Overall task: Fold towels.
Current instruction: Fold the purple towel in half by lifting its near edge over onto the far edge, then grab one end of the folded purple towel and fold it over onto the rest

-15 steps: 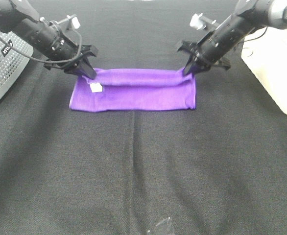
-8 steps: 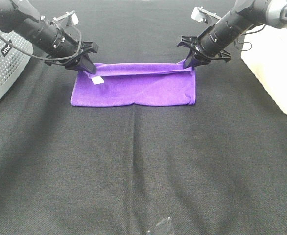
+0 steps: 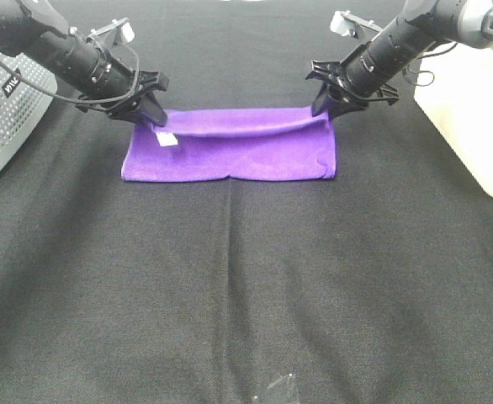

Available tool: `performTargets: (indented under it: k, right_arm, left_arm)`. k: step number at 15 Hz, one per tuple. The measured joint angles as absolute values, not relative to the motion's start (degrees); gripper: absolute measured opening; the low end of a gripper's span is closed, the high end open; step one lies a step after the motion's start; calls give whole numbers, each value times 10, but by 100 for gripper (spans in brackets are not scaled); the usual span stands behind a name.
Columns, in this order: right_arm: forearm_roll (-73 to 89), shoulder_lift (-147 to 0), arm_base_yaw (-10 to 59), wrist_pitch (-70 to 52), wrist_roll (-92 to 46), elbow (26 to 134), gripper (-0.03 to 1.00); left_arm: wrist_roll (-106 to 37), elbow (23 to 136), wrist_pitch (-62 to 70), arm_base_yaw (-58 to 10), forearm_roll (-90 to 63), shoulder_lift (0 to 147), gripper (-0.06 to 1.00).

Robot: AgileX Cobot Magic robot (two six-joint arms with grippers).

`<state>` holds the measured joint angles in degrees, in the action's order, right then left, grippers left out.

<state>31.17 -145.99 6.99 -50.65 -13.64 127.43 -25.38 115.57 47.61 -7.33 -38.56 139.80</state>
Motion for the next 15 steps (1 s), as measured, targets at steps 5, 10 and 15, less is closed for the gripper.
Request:
performTargets:
  k: [5, 10, 15]
  right_arm:
    - [241, -1446, 70, -553, -135, 1274, 74]
    - [233, -1385, 70, -645, -135, 1274, 75]
    - [230, -1385, 70, -671, -135, 1274, 75]
  left_arm:
    - [-148, 1222, 573, -73, -211, 1398, 78]
    - [-150, 1256, 666, -61, -194, 1409, 80]
    - [-198, 1261, 670, -26, -298, 1457, 80]
